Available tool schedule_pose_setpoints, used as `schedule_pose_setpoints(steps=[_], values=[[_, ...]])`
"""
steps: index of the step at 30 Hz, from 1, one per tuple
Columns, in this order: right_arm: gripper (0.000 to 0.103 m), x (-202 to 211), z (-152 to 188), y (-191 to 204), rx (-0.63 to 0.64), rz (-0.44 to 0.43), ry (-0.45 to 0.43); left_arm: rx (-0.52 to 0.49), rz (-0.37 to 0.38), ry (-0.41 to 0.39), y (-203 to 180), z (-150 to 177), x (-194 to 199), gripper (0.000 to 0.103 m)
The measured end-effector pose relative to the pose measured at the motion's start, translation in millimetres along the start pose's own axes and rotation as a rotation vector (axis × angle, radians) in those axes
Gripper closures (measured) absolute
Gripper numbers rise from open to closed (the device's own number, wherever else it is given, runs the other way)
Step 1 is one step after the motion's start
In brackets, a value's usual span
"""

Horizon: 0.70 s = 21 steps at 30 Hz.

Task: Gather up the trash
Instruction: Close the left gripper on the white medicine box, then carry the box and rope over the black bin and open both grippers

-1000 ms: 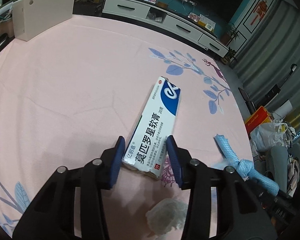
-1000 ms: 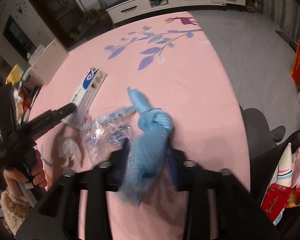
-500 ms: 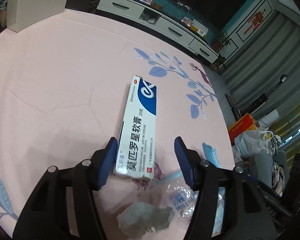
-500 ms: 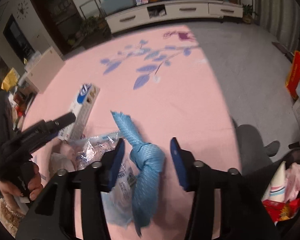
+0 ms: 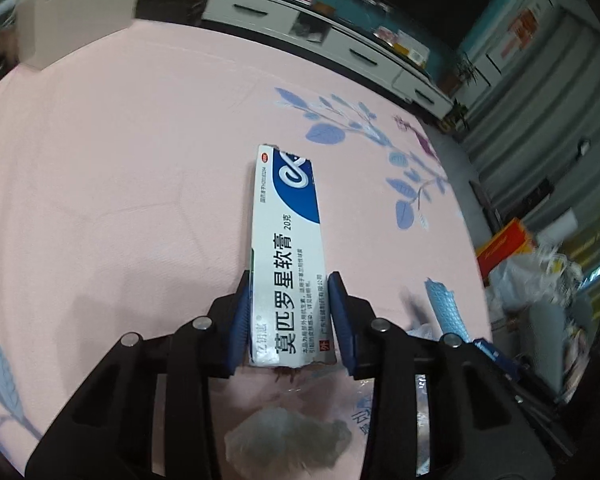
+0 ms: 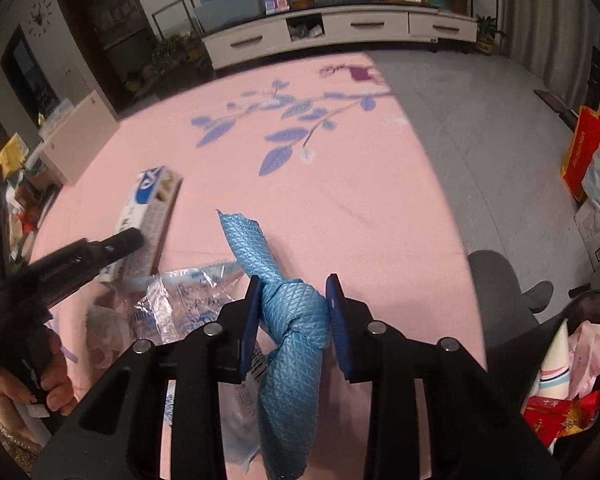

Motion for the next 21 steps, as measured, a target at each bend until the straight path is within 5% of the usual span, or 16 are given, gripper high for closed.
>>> schedule_pose_setpoints(steps=[13, 21], values=[[0.070, 108.3, -1.3, -24.2, -0.091, -0.016, -0.266, 0.026, 0.187, -0.220, -33.1, 13.0, 113.0, 0.065], [0.070, 168.2, 25.8, -56.4, -0.167, 0.023, -0.369, -0.128, 0.273, -0.245, -90.1, 44.5, 147.5, 0.065]])
Point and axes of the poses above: each gripper's, at about its wrist camera, not at the fingertips, and x roughly against the way its jaws point, y to its left, z to its underside, the point moved 1 cm from there along -x, roughly the way its jaws point, and after that the axes turned 3 degrees about x, right-handed, at the moved point
